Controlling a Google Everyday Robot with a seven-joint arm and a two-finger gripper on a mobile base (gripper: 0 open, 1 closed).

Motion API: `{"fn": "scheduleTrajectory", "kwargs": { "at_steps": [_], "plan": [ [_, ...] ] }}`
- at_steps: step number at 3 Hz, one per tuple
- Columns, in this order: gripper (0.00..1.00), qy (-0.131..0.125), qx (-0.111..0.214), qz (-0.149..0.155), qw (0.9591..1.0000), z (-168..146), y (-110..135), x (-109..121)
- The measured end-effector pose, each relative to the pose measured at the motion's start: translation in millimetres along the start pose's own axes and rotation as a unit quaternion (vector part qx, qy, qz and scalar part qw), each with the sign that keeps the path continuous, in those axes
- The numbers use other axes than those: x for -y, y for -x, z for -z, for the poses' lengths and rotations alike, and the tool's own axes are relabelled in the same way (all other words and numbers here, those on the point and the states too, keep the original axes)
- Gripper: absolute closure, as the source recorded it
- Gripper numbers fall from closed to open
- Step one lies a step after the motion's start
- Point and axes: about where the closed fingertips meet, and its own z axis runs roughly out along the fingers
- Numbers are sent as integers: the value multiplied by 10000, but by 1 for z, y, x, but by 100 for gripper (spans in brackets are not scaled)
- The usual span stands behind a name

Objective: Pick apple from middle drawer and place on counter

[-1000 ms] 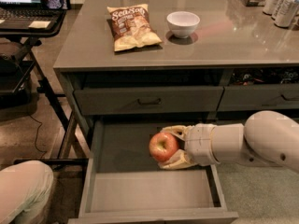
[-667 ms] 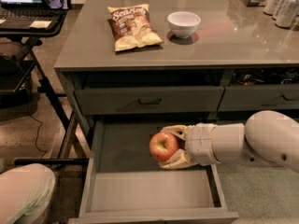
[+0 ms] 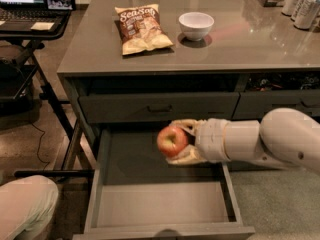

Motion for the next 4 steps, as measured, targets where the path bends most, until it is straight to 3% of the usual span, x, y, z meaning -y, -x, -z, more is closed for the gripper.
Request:
{"fn": "scheduleTrajectory", "kwargs": {
  "at_steps": [2,3,4],
  "plan": [
    [100,-569,440,454,9964,-9,32,96],
    [100,-894,728,487,9921,-3,41,153],
    [100,-1403,863,114,9863,18,36,203]
  ]
}}
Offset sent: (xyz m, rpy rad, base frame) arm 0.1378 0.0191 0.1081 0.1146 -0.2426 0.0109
